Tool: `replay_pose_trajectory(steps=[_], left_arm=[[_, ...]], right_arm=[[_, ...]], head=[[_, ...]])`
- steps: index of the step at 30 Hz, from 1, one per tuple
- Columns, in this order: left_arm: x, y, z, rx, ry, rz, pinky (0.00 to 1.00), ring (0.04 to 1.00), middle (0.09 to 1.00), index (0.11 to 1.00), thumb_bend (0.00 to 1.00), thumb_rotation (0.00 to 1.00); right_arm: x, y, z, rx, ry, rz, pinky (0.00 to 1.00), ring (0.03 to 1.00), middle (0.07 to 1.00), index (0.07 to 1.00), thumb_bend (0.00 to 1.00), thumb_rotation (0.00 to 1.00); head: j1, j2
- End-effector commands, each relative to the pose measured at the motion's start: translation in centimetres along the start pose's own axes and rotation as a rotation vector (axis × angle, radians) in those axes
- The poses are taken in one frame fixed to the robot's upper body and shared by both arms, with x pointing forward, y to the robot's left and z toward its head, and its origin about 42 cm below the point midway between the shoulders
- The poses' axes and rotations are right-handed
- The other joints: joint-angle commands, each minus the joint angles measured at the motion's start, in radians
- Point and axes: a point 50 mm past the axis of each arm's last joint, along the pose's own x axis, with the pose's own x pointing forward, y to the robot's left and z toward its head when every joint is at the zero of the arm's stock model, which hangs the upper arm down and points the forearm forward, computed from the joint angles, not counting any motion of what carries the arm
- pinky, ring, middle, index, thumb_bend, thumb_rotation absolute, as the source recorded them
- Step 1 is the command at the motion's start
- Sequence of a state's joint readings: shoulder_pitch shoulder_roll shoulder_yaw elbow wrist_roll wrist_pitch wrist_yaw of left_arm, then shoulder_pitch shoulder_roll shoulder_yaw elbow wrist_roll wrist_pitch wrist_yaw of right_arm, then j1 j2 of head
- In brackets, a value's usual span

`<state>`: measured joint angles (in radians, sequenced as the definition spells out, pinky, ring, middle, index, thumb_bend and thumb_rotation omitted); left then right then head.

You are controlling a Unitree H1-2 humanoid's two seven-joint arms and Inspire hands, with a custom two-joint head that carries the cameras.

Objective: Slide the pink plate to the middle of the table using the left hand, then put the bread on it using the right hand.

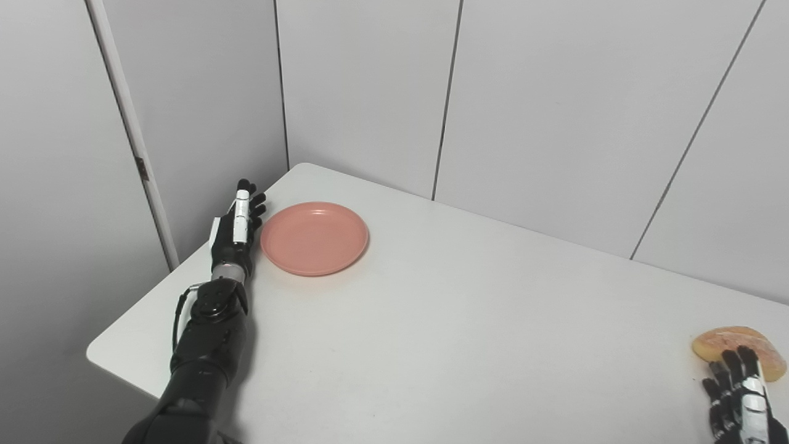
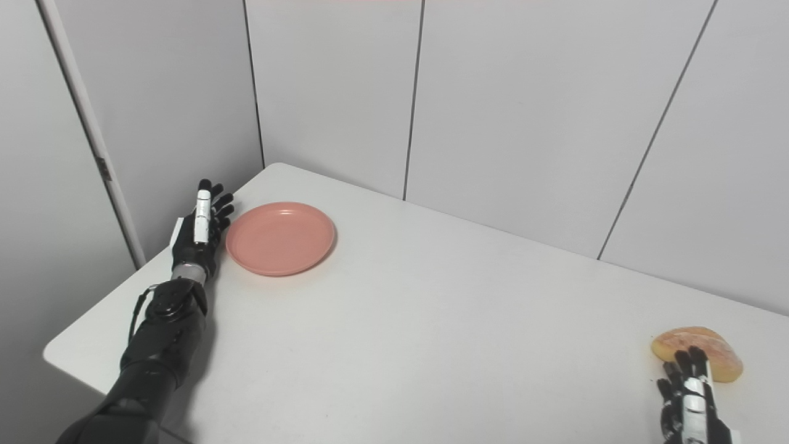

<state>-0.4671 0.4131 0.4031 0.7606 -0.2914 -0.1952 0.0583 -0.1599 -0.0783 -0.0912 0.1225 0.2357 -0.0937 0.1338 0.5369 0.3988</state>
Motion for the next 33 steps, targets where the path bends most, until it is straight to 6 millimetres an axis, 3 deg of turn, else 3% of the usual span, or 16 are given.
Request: replay_pose_trajectory(steps=[1, 9, 22, 28, 33], left_arm=[[1.3, -1.2, 2.4, 0.007, -0.076, -0.033, 0.94, 0.904, 0.881, 0.870, 0.77, 1.00], [1.0, -1.8, 1.5, 0.008, -0.059, -0.073, 1.00, 0.922, 0.896, 0.904, 0.78, 1.00], [0.9, -3.7, 0.4, 0.013, -0.043, -0.098, 0.98, 0.923, 0.902, 0.895, 0.79, 1.00], [0.9, -4.6, 0.1, 0.010, -0.033, -0.113, 0.98, 0.932, 0.905, 0.887, 0.84, 1.00], [0.8, -5.2, -0.1, 0.005, -0.044, -0.131, 0.96, 0.921, 0.897, 0.872, 0.80, 1.00]], right_arm=[[-0.1, 0.2, 0.1, 0.009, -0.002, -0.002, 1.00, 0.983, 0.981, 0.986, 0.59, 0.88], [-0.1, 0.4, 0.4, 0.011, -0.001, -0.002, 1.00, 0.985, 0.981, 0.985, 0.59, 0.87], [-0.2, 0.6, 0.6, 0.019, 0.003, -0.010, 1.00, 0.988, 0.981, 0.984, 0.61, 0.85], [-0.1, 0.8, 0.8, 0.012, -0.002, -0.010, 1.00, 0.992, 0.983, 0.991, 0.57, 0.87], [-0.1, 0.9, 0.8, 0.009, -0.005, -0.009, 1.00, 0.995, 0.984, 0.994, 0.57, 0.88]], head=[[-0.002, 0.002], [-0.004, 0.005], [-0.008, 0.013], [-0.012, 0.014], [-0.015, 0.015]])
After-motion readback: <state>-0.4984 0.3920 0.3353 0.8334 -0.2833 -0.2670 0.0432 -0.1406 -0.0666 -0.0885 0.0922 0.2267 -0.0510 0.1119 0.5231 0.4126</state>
